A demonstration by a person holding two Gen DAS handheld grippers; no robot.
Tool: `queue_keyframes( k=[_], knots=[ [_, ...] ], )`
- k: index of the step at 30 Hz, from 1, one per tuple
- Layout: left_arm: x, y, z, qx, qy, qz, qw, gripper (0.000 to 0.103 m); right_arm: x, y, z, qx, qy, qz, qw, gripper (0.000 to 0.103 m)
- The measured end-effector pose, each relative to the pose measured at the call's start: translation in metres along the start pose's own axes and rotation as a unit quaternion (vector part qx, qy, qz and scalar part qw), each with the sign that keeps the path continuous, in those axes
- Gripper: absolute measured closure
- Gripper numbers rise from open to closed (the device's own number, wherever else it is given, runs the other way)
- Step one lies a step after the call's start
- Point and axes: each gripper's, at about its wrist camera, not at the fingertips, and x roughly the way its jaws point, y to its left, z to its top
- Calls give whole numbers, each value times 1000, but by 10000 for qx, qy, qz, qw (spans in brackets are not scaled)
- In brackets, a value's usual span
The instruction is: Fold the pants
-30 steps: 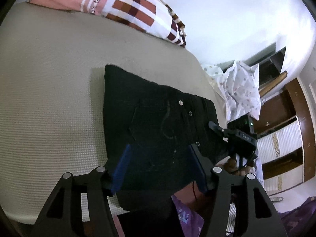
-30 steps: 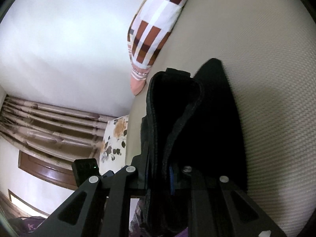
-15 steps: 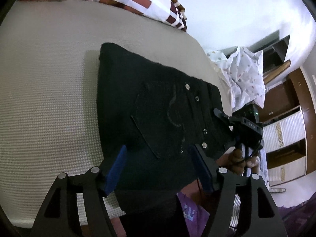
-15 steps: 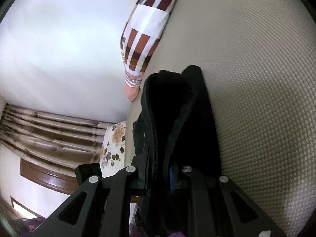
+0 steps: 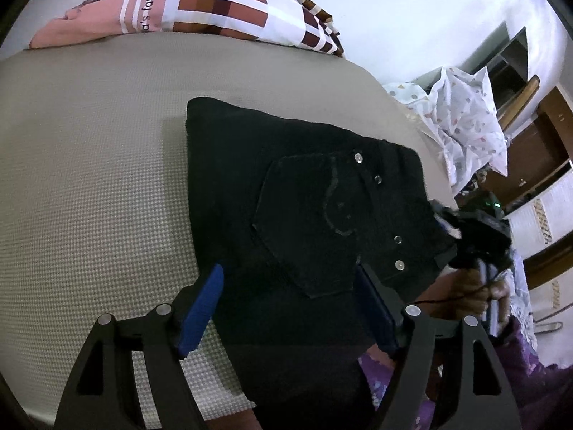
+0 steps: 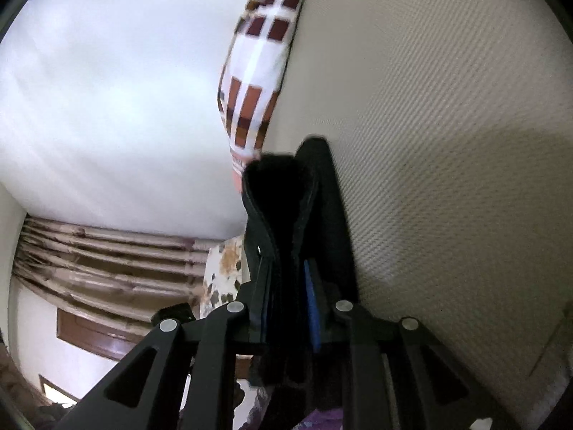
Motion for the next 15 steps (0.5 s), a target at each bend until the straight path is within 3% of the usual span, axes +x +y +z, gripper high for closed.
queue_keyframes(
  k=[5,10,13,15],
  knots=[
    [-5,1,-1,-69,-99,-78,9999,28,-50,8,-12,79,-488,326,9982,85],
    [-9,-5,-3,68,-193,-47,9998,28,-61,23,-33,-113,-391,373,9985,84],
    [-5,-7,-5,58,-52,-82,9999,28,-45,31,-40,-264,-151,88,9995,83],
    [-5,-7,-7,73,15,-68,9999,28,-36,29,-45,-213,-12,145,9997,83]
  ],
)
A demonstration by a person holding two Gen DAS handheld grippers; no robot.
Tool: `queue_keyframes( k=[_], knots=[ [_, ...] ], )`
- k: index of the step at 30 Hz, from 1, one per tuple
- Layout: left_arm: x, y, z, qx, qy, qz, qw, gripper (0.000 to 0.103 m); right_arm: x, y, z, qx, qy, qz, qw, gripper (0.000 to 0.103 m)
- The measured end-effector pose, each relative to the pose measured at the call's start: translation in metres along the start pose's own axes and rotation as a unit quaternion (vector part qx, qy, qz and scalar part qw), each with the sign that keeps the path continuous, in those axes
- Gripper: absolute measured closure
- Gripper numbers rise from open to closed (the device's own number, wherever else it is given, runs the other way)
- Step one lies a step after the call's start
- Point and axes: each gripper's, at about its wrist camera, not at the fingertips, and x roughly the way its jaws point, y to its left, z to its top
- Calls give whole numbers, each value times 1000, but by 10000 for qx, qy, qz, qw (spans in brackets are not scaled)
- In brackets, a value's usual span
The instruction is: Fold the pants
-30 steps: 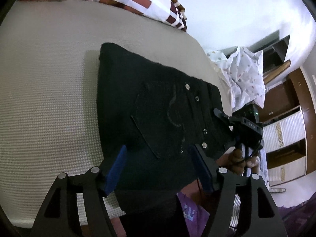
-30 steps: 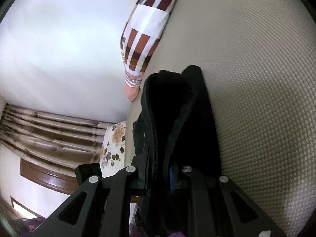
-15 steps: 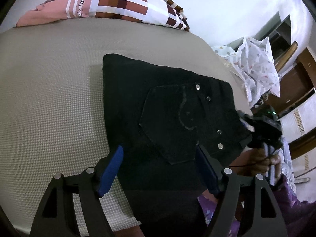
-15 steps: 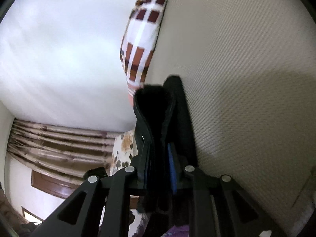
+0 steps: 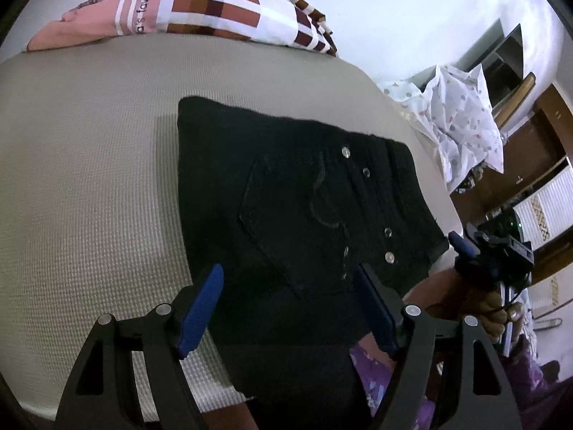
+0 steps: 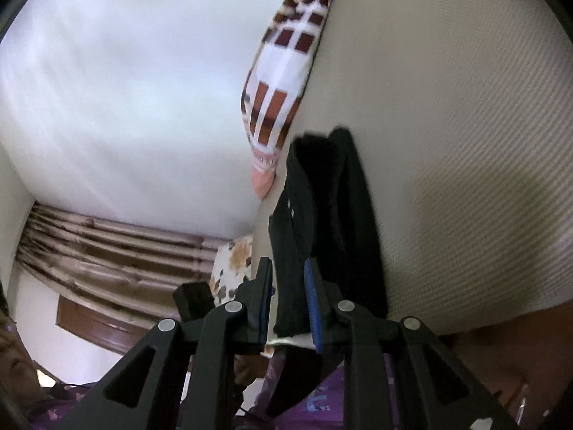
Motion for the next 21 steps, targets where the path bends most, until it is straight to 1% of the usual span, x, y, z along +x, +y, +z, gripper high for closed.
queue_keyframes(
  k=[3,5,7,8,9,10,11,12,14,17,18,19,21],
  knots=[
    [-3,2,-4,-8,-17,63,10000,28,10,1,-6,46,100,136,9998,83],
    [-4,6,-5,-126,-14,15,9999,28,15,1,-7,137,164,243,9995,83],
    [-5,11,-5,-281,-2,-47,9996,28,18,5,-8,101,209,284,9993,83],
    [-6,13,-5,-318,-13,-65,9995,28,18,8,-9,99,223,382,9990,83],
    [-6,14,-5,-335,-27,-67,9994,28,17,10,-9,84,253,371,9990,80],
    [-7,15,-5,-353,-41,-66,9993,28,19,11,-9,34,286,247,9993,73],
    [-7,16,-6,-368,-41,-74,9993,28,20,12,-9,-35,305,50,9995,71],
    [-6,16,-6,-383,-30,-85,9992,28,21,11,-10,-38,299,-44,9995,71],
    [-4,18,-7,-424,34,-105,9990,28,22,7,-10,102,270,-23,9996,70],
    [-5,17,-8,-404,66,-100,9991,28,22,7,-9,170,245,-62,9995,65],
    [-6,17,-9,-390,57,-97,9992,28,19,8,-9,201,203,-18,9996,61],
    [-7,17,-9,-375,39,-87,9993,28,13,10,-7,198,103,3,9998,54],
    [-9,17,-8,-374,3,-96,9993,28,0,10,-4,247,-48,23,9997,45]
  ],
)
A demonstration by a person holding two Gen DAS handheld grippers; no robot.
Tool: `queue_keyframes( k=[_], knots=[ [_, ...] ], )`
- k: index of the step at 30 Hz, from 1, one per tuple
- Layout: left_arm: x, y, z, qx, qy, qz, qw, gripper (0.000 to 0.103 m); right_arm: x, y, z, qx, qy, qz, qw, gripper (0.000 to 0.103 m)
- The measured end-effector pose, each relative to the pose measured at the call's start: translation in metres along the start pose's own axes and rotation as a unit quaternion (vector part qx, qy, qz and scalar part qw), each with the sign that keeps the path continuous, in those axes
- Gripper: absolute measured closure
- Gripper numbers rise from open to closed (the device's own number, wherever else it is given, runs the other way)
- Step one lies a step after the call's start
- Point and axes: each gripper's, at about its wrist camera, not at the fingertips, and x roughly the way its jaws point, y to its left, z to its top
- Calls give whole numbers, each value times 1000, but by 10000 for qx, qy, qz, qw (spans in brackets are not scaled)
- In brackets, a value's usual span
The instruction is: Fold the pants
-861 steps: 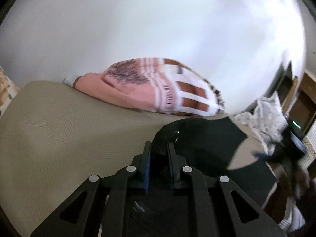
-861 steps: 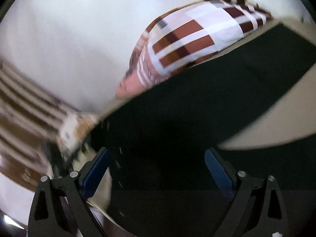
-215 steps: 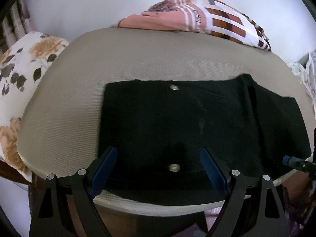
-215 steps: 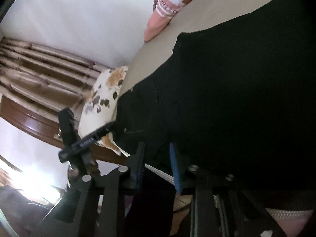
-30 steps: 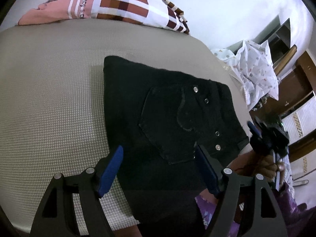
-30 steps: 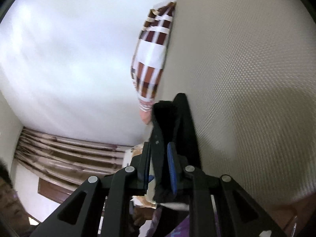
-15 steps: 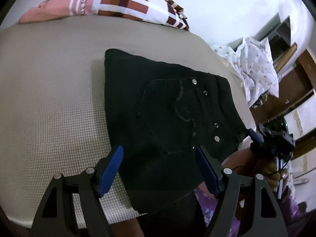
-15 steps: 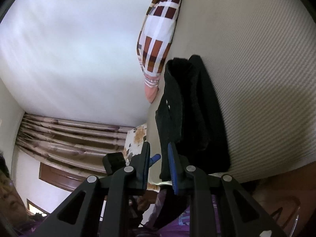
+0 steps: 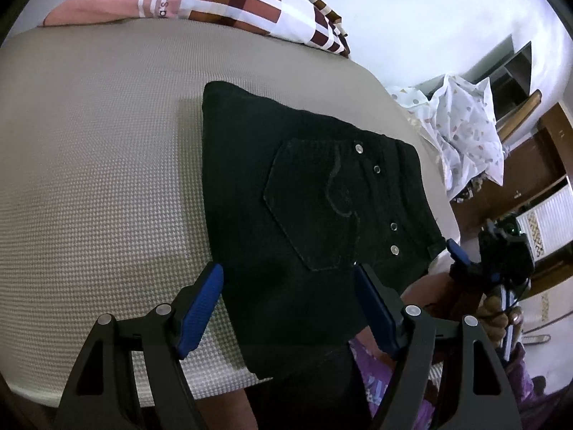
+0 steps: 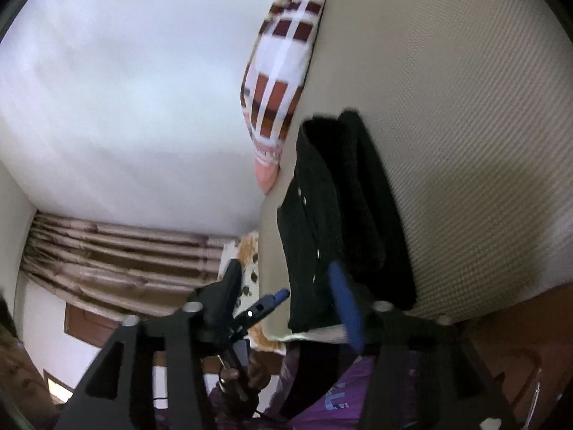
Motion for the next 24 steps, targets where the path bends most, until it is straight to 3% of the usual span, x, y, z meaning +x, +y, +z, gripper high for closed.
queue_keyframes(
  k=[5,13,24],
  knots=[
    [2,2,2,-79,5,-72,9999,28,-12,-16,-6,413,-58,211,9989,45],
    [5,2,-2,-49,119,-38,9999,28,19,-27,-10,670,194,213,9973,44],
    [10,12,-4,-302,210,-84,9993,28,21,-6,-7,63,165,-92,9998,41]
  ],
)
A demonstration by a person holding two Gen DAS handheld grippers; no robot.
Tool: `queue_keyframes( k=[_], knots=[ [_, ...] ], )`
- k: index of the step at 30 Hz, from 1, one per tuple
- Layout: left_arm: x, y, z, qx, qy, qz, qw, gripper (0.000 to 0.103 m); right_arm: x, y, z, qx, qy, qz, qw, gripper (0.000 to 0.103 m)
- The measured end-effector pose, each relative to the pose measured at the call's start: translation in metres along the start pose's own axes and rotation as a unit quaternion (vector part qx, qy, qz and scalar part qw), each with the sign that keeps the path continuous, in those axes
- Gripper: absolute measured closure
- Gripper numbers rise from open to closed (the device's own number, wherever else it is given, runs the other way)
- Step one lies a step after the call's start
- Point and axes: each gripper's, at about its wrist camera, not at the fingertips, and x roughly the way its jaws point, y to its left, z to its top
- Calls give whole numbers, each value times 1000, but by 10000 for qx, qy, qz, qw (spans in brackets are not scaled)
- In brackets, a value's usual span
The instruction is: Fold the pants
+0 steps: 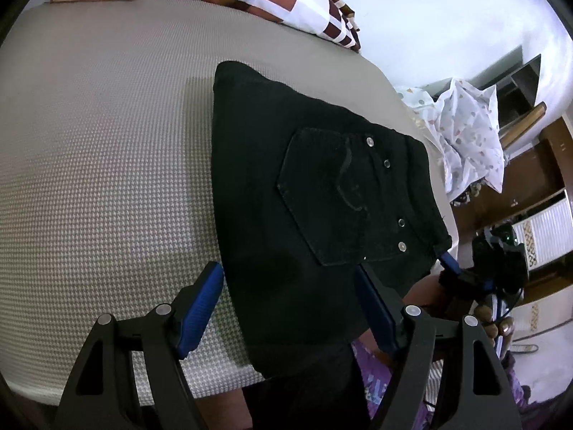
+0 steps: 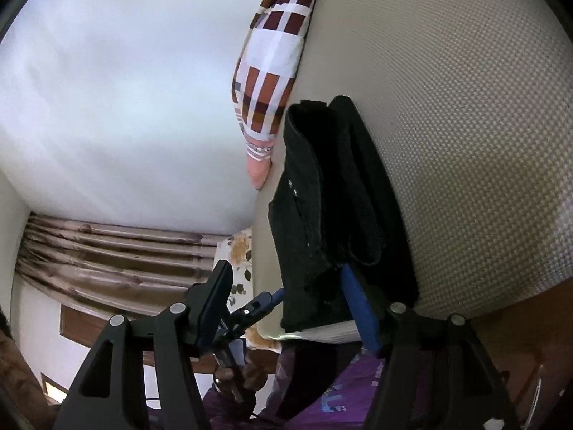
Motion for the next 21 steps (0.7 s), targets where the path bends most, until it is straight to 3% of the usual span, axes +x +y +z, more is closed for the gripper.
queue_keyframes(
  k=[3,7,10,11,12,13,14,21],
  knots=[
    [1,1,0,-29,11,2,10000,28,1,-3,3,162,-54,166,9997,41],
    [1,2,-1,-60,13,-8,10000,28,5,8,5,-116,-36,195,9997,38],
    [3,3,0,-103,24,-26,9999,28,16,10,7,-467,132,-548,9973,39],
    [3,4,0,-119,35,-26,9999,28,19,9,7,-472,117,-526,9974,43],
    [3,4,0,-126,42,-16,9999,28,21,9,7,-506,107,-579,9970,70],
    [3,4,-1,-130,48,-2,9999,28,25,12,6,-638,168,-808,9945,88],
    [3,4,-1,-132,51,4,9999,28,28,14,4,-738,195,-1000,9921,89],
    [-3,-3,2,19,-64,37,10000,25,8,22,-3,-897,48,-870,9922,90]
  ],
)
